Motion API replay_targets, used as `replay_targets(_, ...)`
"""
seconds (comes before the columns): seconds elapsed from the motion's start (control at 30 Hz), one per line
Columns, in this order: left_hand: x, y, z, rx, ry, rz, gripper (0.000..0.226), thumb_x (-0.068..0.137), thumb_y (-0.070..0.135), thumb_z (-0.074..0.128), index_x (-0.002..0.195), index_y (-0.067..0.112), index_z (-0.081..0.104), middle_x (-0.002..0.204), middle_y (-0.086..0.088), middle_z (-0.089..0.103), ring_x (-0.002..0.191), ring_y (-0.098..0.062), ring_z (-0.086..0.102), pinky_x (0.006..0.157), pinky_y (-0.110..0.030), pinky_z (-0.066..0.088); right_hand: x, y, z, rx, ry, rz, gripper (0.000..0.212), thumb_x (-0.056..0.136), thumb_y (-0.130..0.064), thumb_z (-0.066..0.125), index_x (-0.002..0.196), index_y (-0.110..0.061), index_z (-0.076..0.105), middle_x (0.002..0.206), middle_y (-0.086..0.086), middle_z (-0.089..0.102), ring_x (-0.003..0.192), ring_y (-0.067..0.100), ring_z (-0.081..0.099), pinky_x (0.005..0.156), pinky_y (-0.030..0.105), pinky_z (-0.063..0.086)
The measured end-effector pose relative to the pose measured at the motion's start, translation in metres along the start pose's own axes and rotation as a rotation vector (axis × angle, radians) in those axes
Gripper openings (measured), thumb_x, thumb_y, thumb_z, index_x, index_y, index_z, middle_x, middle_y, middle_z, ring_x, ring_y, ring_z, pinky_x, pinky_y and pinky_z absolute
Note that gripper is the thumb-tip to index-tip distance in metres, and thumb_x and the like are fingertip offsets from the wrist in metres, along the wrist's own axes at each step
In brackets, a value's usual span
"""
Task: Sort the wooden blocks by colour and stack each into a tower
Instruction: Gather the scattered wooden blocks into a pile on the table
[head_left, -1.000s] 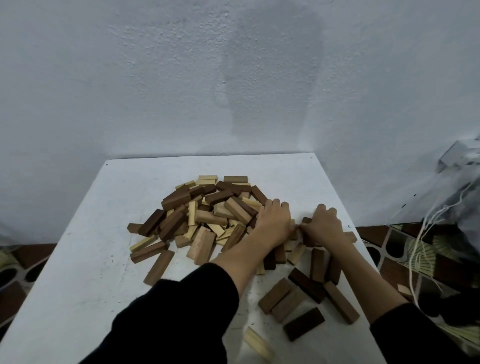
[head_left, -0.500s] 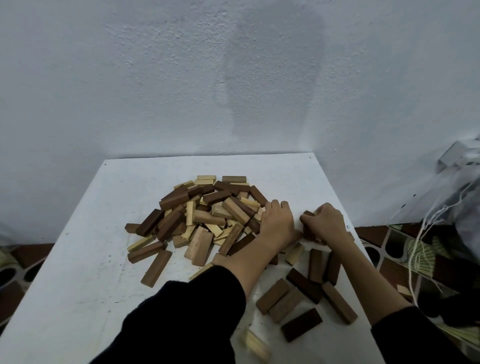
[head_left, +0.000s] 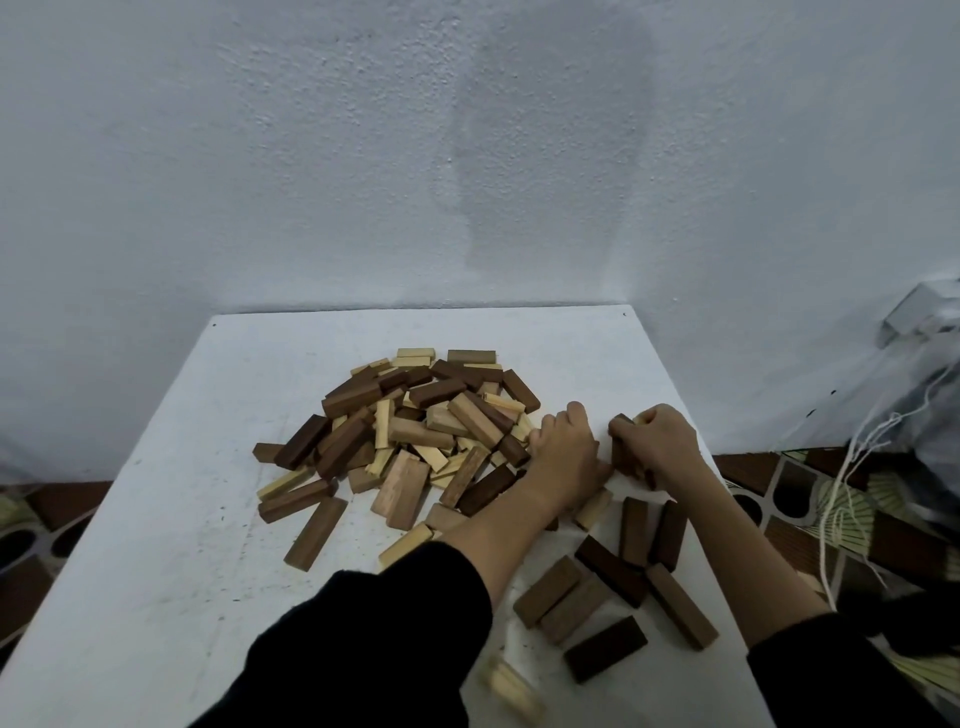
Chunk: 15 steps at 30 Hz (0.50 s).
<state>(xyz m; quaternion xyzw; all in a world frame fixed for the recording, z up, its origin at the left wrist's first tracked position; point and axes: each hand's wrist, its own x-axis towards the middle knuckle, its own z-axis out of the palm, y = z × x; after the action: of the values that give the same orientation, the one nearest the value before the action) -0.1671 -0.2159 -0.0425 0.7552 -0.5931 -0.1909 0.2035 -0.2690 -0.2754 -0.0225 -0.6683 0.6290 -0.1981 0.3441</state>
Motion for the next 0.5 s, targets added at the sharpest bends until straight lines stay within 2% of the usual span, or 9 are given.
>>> replay_targets(0.17,-0.003,0.000,-0.001,-0.054,-0.042,0.044,0.044,0.084,0.014,0.058,0.121,0.004,0.037,0.118,-0.014,0.047,0.110,-0.031,0.042,0.089,-0.039,0.030,0.002,0.002,0.000,0.033,-0.045,0.023,0.035,0.072,-0.023,0.056,0.061,0.010,0.056,0.059,0.020,0.054,0.053,0.026,0.046,0.054,0.033,0.039)
replay_targets(0.27,-0.003,-0.002,-0.001,-0.063,-0.040,0.095,0.030,0.086,0.011,0.054,0.112,0.007,0.039,0.120,-0.011,0.042,0.107,-0.029,0.042,0.080,-0.036,0.025,0.003,0.001,-0.002,0.061,-0.061,0.034,0.038,0.075,-0.023,0.054,0.063,0.012,0.057,0.059,0.020,0.056,0.055,0.025,0.048,0.054,0.031,0.039)
replay_targets(0.4,-0.002,-0.002,-0.002,-0.104,-0.031,0.131,0.023,0.088,0.007,0.049,0.110,0.007,0.041,0.121,-0.011,0.041,0.105,-0.029,0.041,0.076,-0.033,0.020,-0.001,-0.006,-0.010,0.170,-0.129,0.056,0.039,0.078,-0.021,0.052,0.045,-0.002,0.057,0.056,0.017,0.060,0.053,0.021,0.045,0.053,0.028,0.035)
replay_targets(0.5,-0.002,-0.002,-0.008,-0.205,0.002,0.094,0.028,0.090,0.006,0.047,0.117,0.003,0.040,0.121,-0.015,0.043,0.106,-0.032,0.042,0.075,-0.034,0.023,-0.005,-0.016,-0.015,0.277,-0.191,0.064,0.041,0.080,-0.019,0.051,0.042,-0.003,0.054,0.053,0.018,0.057,0.051,0.021,0.038,0.052,0.028,0.031)
